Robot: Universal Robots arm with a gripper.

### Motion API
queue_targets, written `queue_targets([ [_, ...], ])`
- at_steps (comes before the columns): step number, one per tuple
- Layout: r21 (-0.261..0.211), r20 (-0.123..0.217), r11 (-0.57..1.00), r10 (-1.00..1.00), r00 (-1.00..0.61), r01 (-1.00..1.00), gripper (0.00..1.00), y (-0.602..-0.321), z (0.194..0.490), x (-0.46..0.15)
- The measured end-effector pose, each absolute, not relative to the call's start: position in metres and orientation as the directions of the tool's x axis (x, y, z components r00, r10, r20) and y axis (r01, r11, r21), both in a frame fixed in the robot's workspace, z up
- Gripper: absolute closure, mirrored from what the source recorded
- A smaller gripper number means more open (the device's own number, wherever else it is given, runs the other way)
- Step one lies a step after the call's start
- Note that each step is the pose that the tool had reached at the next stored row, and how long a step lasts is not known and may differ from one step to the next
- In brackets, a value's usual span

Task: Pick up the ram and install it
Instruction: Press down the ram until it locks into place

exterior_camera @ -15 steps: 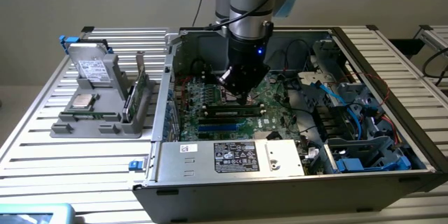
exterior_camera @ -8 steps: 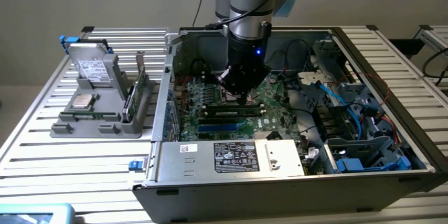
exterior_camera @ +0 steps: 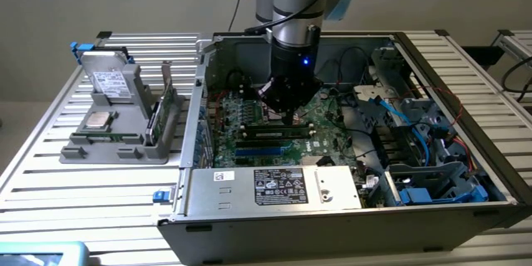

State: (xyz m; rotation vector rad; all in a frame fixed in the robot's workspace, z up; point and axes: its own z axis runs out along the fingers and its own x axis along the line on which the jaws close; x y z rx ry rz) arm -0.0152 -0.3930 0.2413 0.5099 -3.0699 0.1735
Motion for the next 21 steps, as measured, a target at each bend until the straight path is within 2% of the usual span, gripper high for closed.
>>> queue_targets([
  [21, -0.135, 0.019, 0.982, -0.130, -0.991, -0.131, 0.89, -0.3930, 0.2414, -0.0152],
])
